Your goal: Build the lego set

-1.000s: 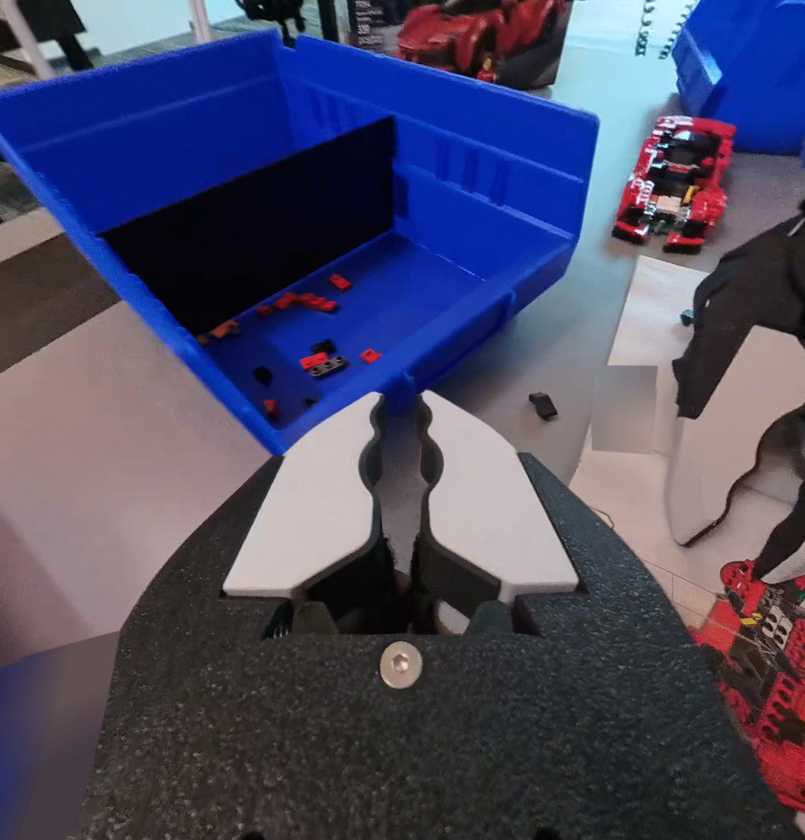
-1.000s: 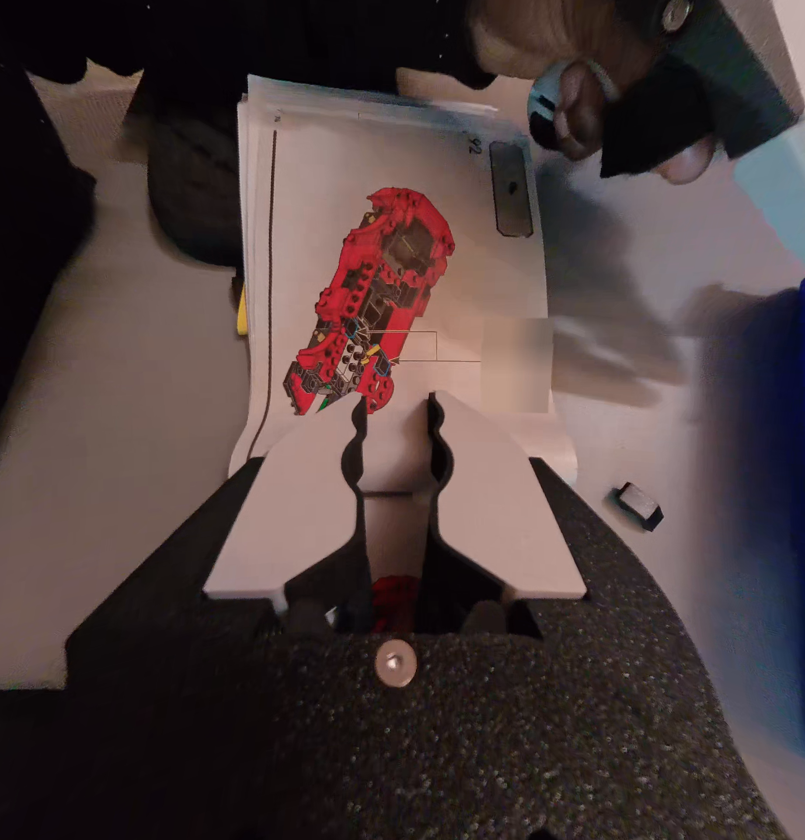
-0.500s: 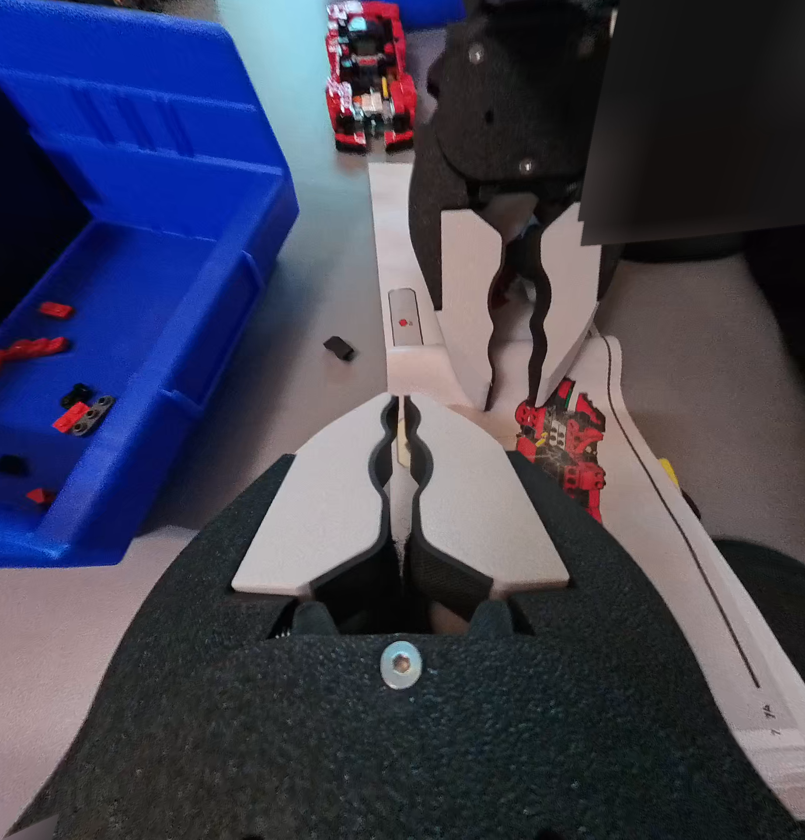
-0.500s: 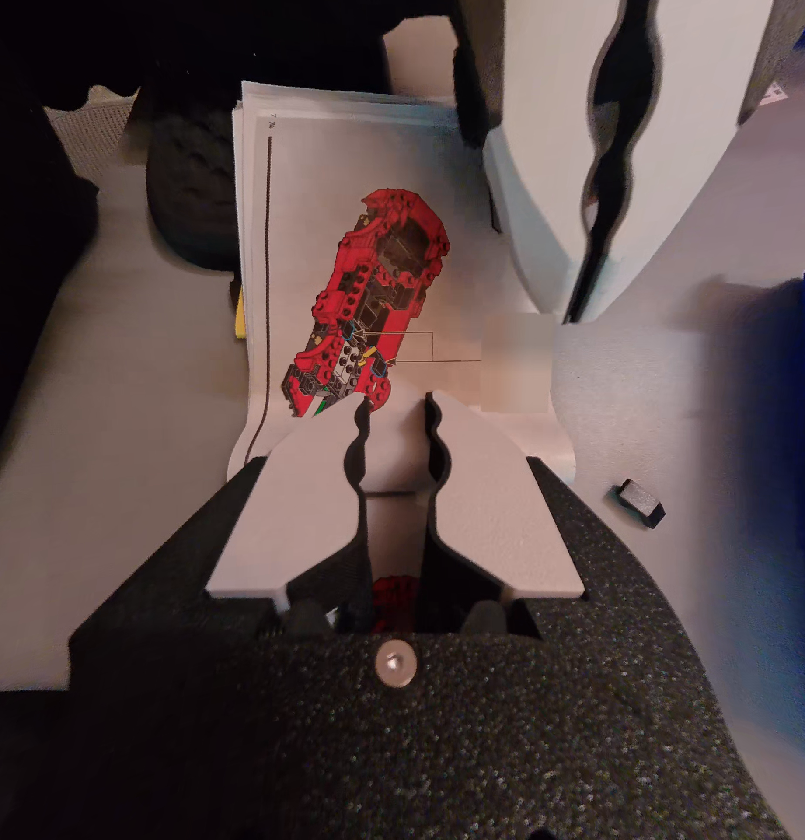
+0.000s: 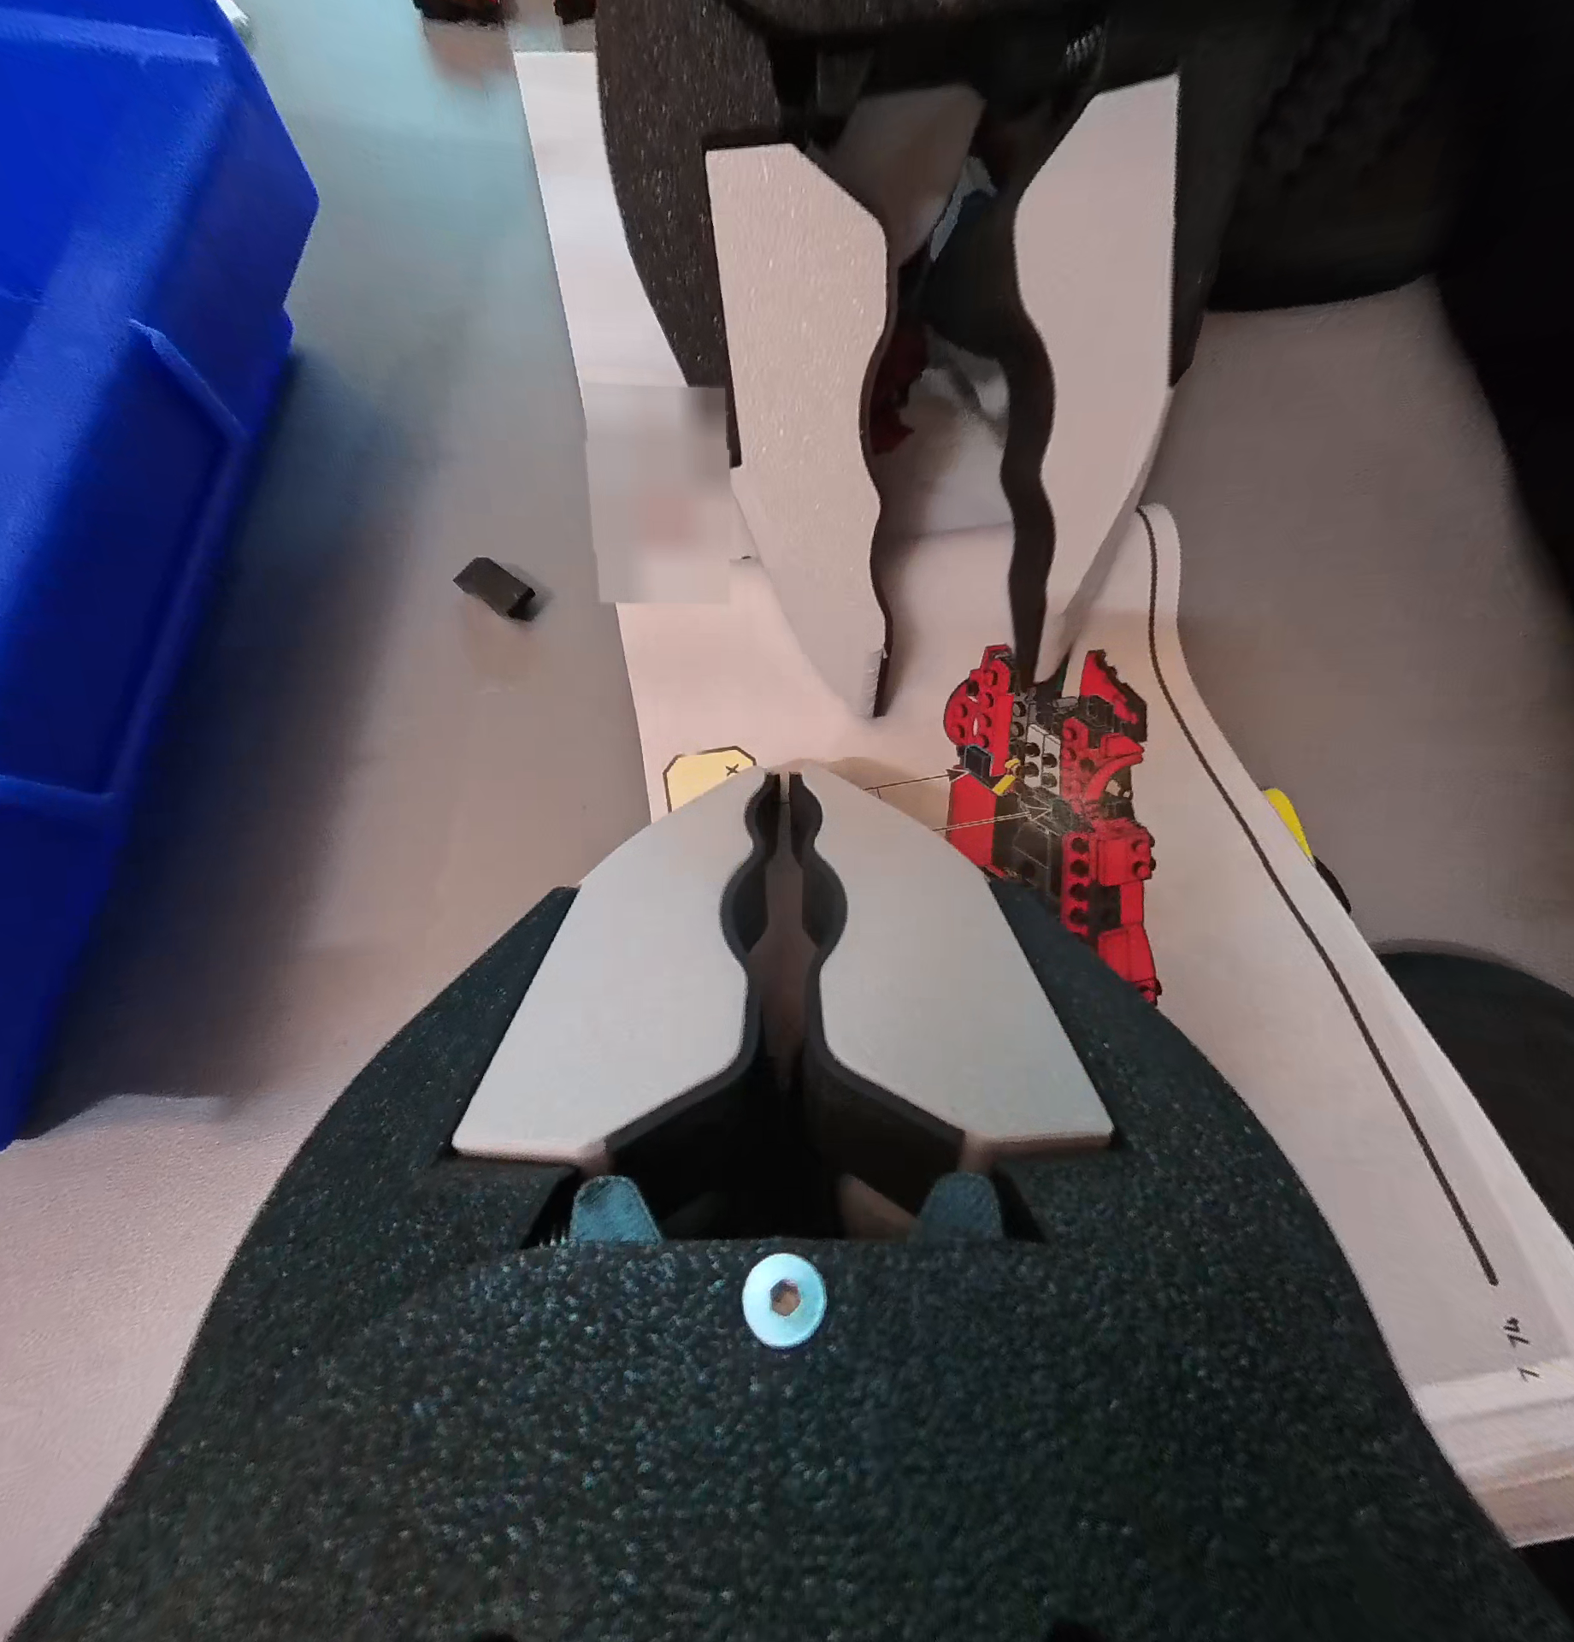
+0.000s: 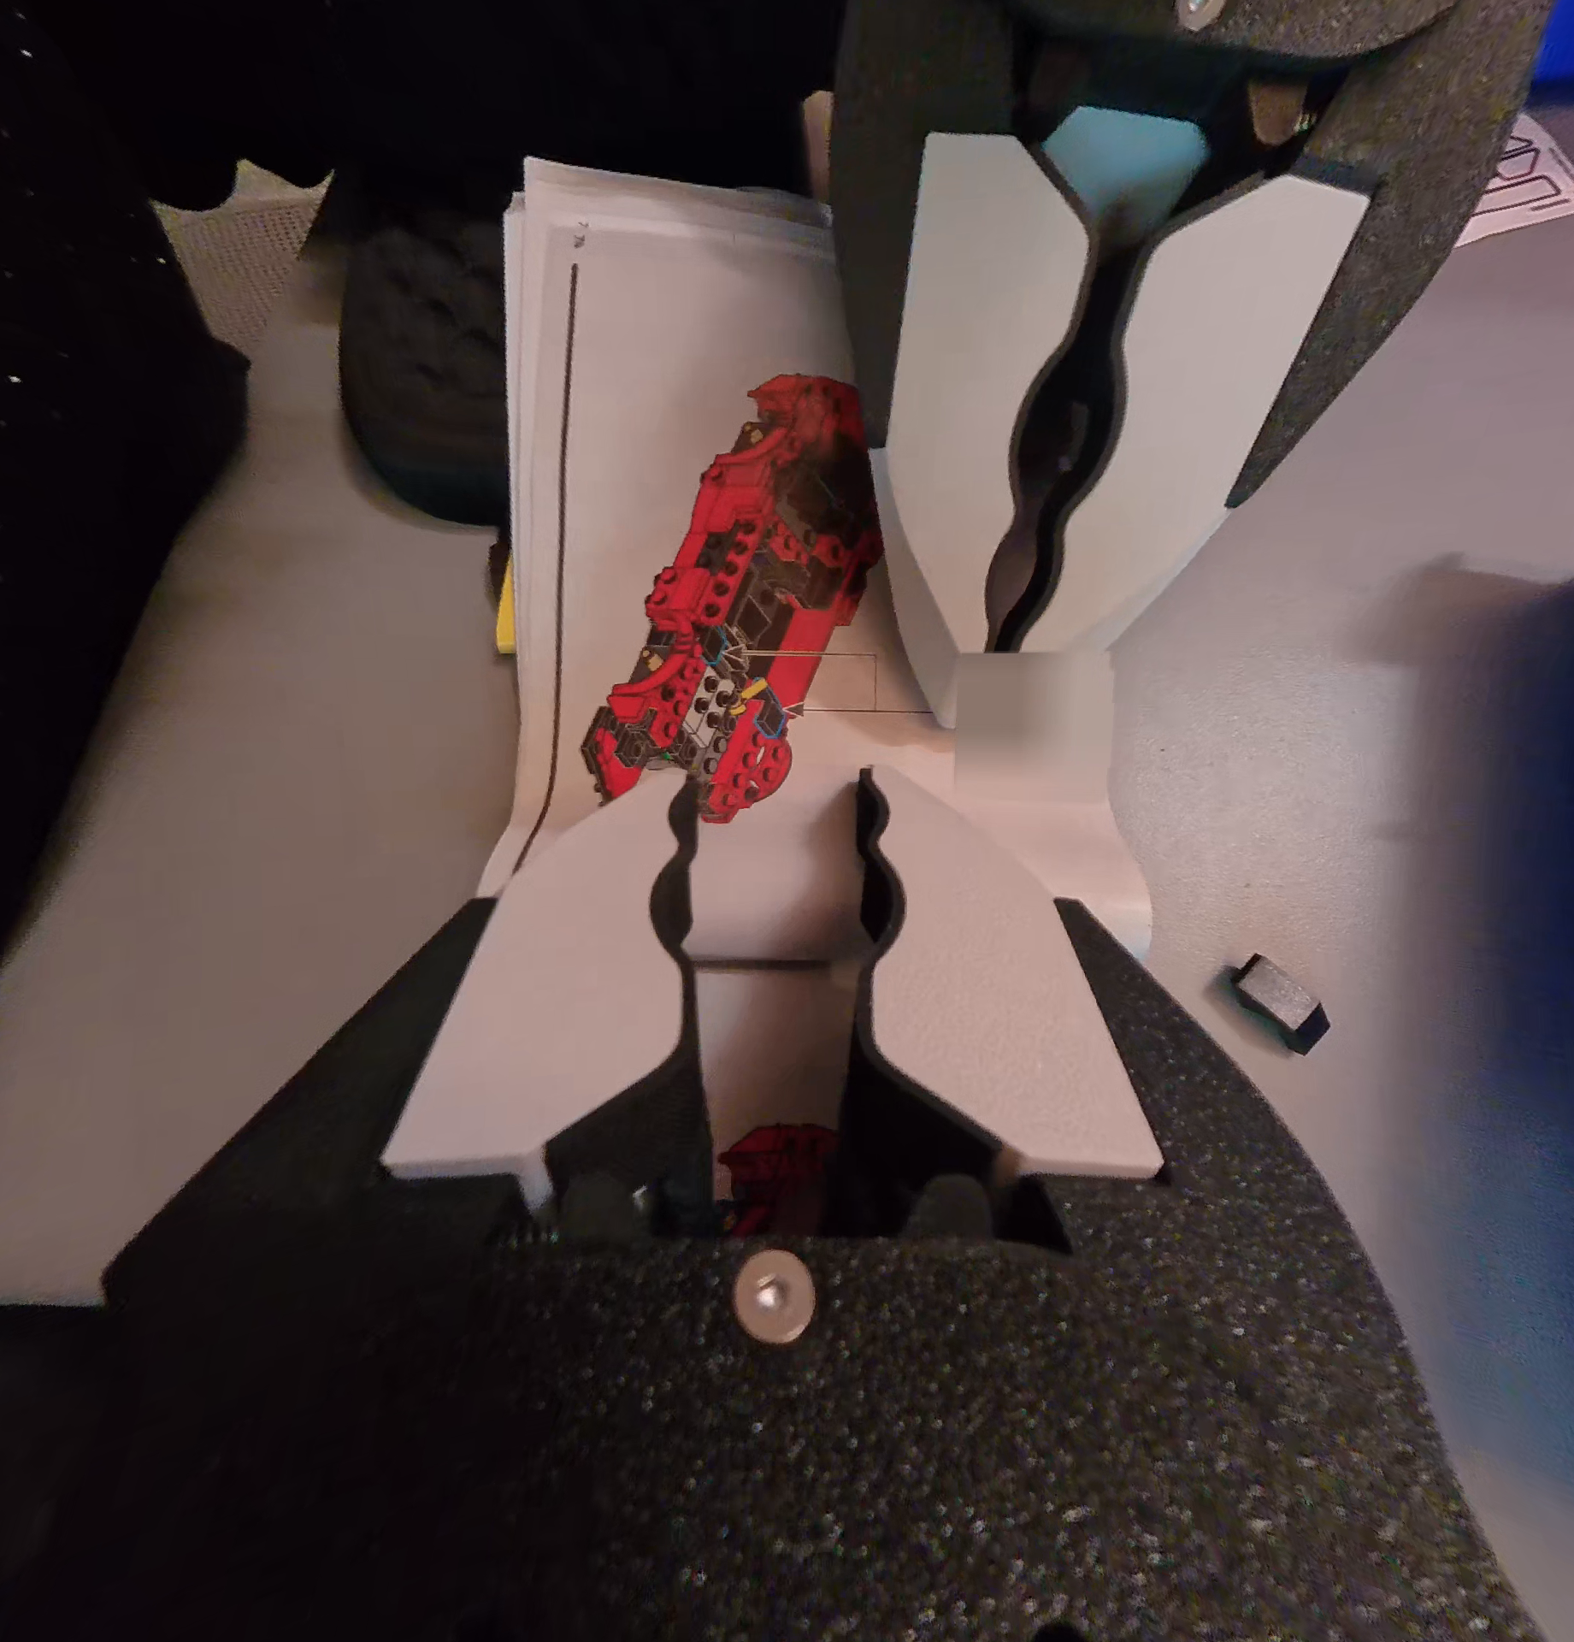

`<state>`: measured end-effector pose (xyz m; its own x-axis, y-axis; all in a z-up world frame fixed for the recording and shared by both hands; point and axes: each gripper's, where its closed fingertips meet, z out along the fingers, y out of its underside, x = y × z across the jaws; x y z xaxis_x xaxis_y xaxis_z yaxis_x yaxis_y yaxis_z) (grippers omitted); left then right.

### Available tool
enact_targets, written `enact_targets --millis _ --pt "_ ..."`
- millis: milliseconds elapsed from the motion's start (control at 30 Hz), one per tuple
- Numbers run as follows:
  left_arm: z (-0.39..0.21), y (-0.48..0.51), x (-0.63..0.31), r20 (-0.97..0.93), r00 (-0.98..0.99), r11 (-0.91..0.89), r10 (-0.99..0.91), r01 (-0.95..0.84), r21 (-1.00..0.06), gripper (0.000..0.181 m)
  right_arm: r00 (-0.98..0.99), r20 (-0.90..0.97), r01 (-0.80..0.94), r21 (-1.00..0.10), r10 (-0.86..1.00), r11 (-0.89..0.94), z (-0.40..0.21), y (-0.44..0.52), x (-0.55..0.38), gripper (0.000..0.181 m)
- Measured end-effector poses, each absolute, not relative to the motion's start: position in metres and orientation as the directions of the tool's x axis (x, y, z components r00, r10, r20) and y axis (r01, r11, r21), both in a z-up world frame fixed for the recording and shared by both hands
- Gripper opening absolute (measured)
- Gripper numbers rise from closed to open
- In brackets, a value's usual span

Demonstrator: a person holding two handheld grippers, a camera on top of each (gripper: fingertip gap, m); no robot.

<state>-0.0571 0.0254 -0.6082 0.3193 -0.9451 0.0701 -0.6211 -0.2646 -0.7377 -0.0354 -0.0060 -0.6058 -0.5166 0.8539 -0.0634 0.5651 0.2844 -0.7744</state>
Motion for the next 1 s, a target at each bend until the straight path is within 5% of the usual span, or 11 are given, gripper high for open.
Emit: enact_targets --millis 867,1000 --pt "-0.609 0.025 -0.057 0.082 0.32 -0.272 -0.944 -0.61 -0.744 0.001 -0.543 -0.165 0.612 -0.749 0.823 0.253 -0.6 -0.015 -0.018 0.049" --pt "-0.608 0.025 -0.057 0.084 0.319 -0.272 -0.944 -0.608 -0.746 0.001 -0.391 -0.085 0.578 -0.798 0.916 0.172 -0.572 0.028 -0.032 0.033"
